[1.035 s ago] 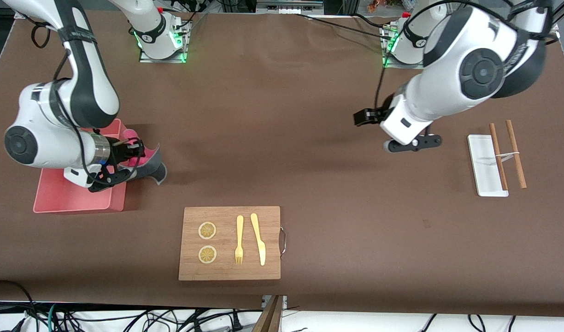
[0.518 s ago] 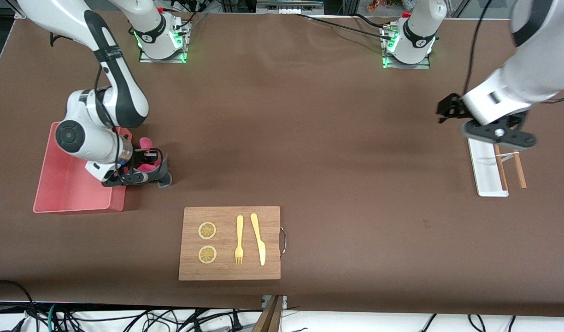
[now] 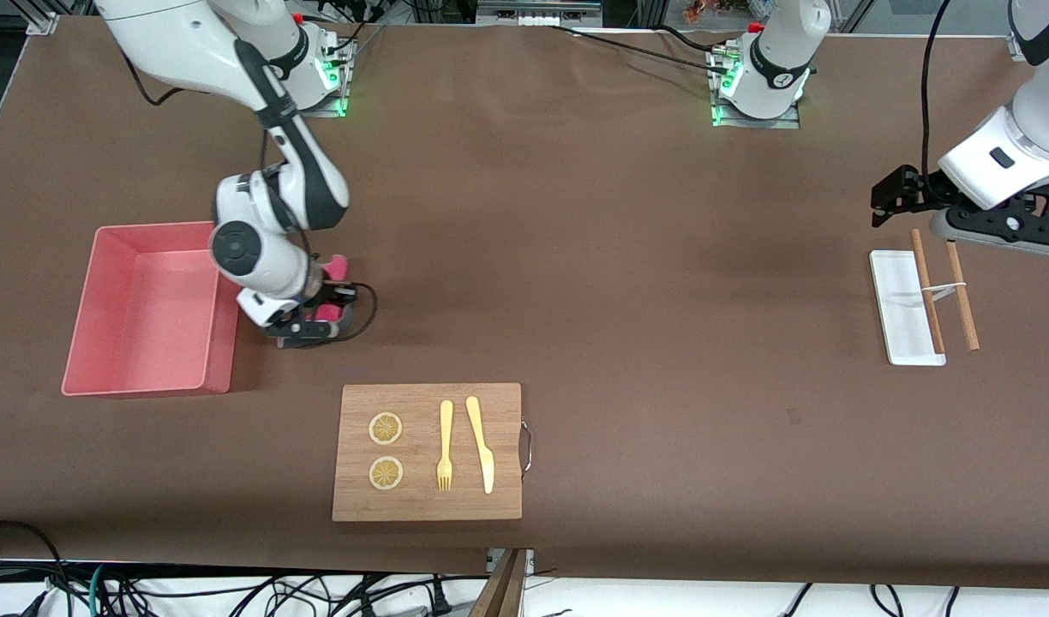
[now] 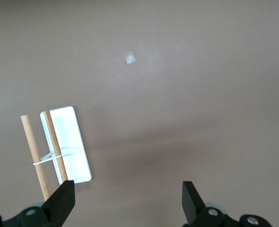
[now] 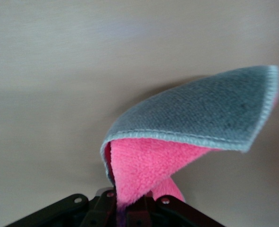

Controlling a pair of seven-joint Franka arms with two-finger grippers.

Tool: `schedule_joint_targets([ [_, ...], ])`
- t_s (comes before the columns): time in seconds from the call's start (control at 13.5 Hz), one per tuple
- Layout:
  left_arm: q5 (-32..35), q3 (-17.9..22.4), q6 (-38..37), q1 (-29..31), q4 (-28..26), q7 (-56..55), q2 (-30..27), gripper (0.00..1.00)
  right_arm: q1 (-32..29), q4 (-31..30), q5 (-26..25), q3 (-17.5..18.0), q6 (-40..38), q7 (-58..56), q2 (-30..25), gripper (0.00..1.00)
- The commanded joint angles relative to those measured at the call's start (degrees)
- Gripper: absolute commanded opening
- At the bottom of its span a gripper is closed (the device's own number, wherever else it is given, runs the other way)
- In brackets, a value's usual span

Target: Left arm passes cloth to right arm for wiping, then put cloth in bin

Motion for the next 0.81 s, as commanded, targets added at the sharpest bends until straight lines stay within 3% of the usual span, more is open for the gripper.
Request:
schedule_joint_targets([
  [0.0,1.0,0.7,0.2,-0.6,2.9,0.7,2.0,1.00,5.7,3.9,0.0,0.1,-0.2,10.2,2.2,0.00],
  [0.22,0.6,0.6,0.3,0.4,3.3,0.5,2.5,1.00,12.2,11.1,0.5,1.0,-1.7,23.9,5.9,0.00],
  [0.52,-0.8,0.6,0.5,0.2,5.6,0.5,3.2,1.00,17.8,25.2,11.8,2.3,-8.8,34.6,9.5,0.00],
  [0.74,-0.9,0.6,0.5,0.1,7.6,0.9,4.6,1.00,17.6,31.1,16.4,2.3,-16.4,37.8,9.2,0.00],
])
